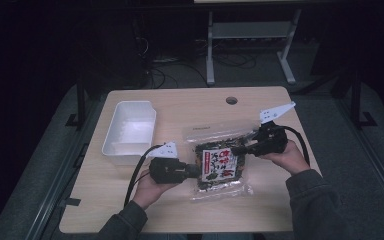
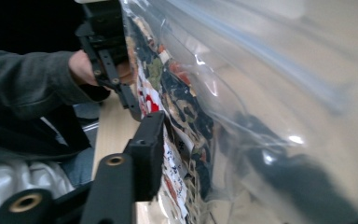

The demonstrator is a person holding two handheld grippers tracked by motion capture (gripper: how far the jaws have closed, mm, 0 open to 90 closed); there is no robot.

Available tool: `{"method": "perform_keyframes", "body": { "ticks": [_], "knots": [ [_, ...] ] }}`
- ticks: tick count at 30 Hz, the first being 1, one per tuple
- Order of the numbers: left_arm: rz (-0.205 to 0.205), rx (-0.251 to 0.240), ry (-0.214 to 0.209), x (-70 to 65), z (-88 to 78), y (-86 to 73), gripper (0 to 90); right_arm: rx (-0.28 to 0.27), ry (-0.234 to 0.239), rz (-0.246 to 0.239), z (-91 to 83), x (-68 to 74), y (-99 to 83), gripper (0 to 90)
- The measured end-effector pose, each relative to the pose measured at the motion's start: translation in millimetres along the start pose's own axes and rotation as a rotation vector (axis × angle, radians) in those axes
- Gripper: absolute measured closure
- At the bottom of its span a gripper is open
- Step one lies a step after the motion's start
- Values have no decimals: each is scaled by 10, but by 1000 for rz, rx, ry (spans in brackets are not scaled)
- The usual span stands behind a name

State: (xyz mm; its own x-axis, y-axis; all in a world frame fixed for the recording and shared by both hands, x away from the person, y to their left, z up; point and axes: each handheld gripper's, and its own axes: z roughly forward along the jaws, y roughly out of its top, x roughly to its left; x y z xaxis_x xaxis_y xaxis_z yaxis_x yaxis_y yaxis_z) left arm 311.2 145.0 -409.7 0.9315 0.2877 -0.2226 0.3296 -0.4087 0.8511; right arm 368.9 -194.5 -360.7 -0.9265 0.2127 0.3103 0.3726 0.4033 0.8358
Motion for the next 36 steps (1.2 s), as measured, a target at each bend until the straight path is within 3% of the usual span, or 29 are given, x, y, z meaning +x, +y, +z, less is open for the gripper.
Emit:
{"method": "perform_keyframes", "body": {
  "ticks": [2,5,8,10,16,21,27,28,29,30,31,36],
  "knots": [
    [-3,-4,6,16,-34,-23,750,-2,31,-9,28,12,19,644],
    [-9,-4,32,40,-87,-54,717,-7,63,-13,44,40,45,707],
    [-12,-12,49,50,-130,-75,713,-12,80,-7,33,57,53,739],
    [0,-2,82,39,-182,-99,661,-13,81,5,26,91,63,745],
    [11,18,138,5,-274,-160,581,-45,10,25,-60,113,100,749],
    [43,65,185,-58,-356,-245,541,-76,-86,56,-162,121,154,750],
    [71,105,224,-121,-434,-338,492,-96,-192,95,-169,146,260,750],
    [71,105,224,-121,-434,-338,485,-96,-192,95,-169,146,260,750],
    [73,113,237,-132,-463,-371,474,-103,-230,113,-165,145,289,750],
    [73,113,237,-132,-463,-371,459,-103,-230,113,-165,145,289,750],
    [75,116,244,-135,-477,-385,453,-107,-266,126,-150,146,317,750],
    [69,112,261,-153,-546,-437,409,-115,-336,139,-91,180,404,751]
  ]
}}
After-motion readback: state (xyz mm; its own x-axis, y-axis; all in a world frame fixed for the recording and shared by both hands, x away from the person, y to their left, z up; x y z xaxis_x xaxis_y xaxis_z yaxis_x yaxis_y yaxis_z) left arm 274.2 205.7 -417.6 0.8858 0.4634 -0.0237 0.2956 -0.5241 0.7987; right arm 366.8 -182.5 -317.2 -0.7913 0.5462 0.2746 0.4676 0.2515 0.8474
